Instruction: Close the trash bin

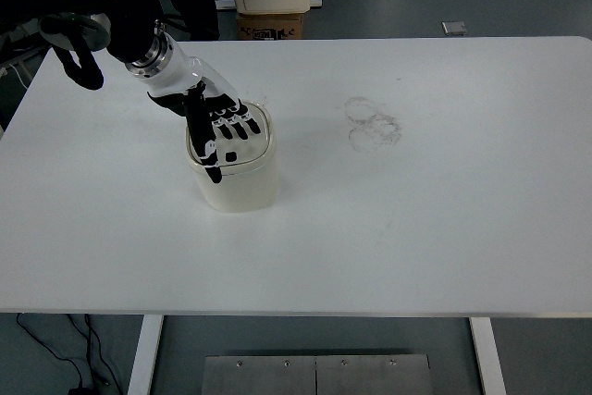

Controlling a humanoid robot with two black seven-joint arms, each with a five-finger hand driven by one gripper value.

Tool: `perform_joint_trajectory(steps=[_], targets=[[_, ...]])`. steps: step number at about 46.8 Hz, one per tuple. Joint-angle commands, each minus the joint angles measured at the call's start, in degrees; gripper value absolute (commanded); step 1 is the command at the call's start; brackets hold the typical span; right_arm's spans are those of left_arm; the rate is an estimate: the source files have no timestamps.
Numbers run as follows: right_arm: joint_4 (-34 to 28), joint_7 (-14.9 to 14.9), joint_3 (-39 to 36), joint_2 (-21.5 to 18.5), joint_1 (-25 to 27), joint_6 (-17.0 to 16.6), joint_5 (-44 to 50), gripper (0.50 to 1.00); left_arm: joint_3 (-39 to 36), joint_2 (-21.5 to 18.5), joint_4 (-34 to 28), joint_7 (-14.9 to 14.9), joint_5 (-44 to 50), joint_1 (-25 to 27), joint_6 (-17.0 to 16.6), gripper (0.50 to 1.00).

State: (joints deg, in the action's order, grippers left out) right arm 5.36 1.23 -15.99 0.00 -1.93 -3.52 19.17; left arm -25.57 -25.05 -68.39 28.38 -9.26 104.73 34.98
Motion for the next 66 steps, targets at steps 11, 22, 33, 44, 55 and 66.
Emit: perform_joint_trajectory(steps=[11,22,33,44,55,66], targets=[[0.0,0.0,0.1,0.0,0.0,0.0,0.0,0.991,0.3,-0.3,0.5,0.0,-0.1,0.4,0.0,1.000],[0.0,0.0,0.0,0.0,0.0,0.0,0.0,0.991,0.7,-1.1,3.4,-0.4,-0.6,1.1,0.0,1.000],[0.0,0.0,0.1,0.0,0.0,0.0,0.0,0.991,4.0,-1.6,11.5,-0.9,0.3,-1.7,0.0,1.000],[0.0,0.0,0.1,0.0,0.0,0.0,0.0,0.991,14.2,-7.0,16.4,-3.5,0.2,-8.6,0.0,1.000],[0.0,0.0,0.0,0.0,0.0,0.0,0.0,0.991,23.3,-10.5,21.0,-10.5,0.5,-16.8,-4.6,1.000],[0.0,0.0,0.0,0.0,0.0,0.0,0.0,0.991,34.4,-14.8,22.7,-20.3,0.6,-25.8,-12.6,1.000]])
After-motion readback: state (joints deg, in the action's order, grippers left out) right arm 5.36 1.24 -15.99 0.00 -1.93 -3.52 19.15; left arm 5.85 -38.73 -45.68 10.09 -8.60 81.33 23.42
